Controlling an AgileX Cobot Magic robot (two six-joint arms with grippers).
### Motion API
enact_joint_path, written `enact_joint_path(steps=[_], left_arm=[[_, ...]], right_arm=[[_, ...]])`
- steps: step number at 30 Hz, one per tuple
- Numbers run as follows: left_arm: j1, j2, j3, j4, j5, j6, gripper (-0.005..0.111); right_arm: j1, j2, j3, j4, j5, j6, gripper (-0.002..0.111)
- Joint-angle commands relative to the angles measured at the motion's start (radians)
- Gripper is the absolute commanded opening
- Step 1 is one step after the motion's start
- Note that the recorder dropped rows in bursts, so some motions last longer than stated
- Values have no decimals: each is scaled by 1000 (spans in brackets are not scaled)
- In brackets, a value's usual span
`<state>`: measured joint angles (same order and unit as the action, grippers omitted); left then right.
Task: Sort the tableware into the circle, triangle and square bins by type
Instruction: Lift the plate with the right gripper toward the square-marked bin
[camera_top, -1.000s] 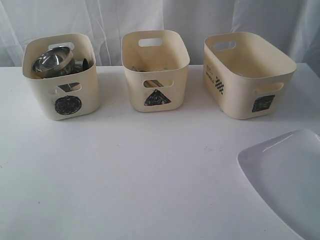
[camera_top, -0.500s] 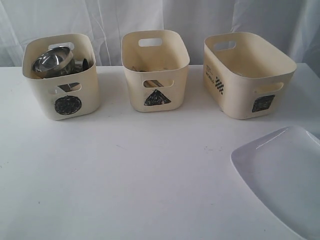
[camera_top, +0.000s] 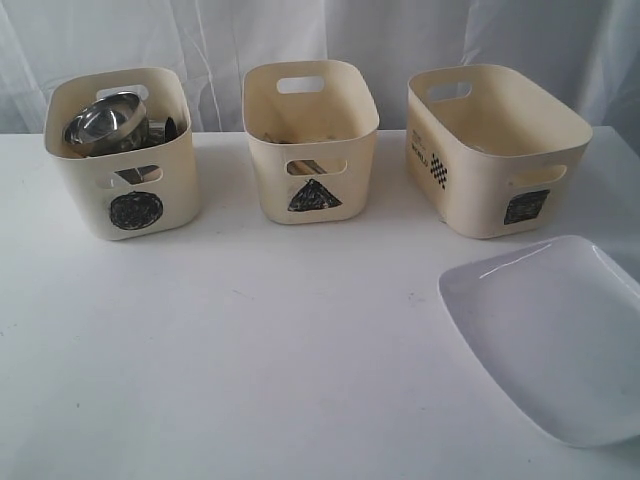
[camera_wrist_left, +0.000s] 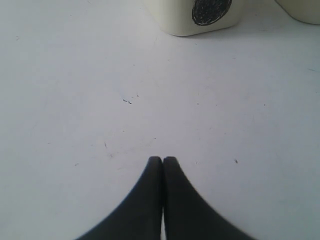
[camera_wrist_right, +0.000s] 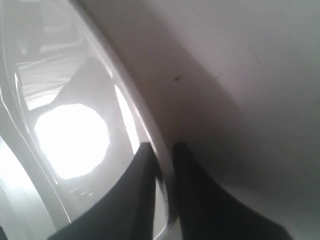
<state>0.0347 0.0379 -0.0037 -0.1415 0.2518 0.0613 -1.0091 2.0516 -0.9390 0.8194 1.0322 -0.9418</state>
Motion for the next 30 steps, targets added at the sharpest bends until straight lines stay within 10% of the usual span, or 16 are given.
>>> enact_joint_path(steps=[1, 30], left_arm=[[3, 1, 4, -14, 3, 0, 0], [3, 1, 4, -14, 3, 0, 0]], right_arm=[[46, 50, 33, -42, -131, -75, 0], [235, -413, -11, 134, 169, 190, 0]])
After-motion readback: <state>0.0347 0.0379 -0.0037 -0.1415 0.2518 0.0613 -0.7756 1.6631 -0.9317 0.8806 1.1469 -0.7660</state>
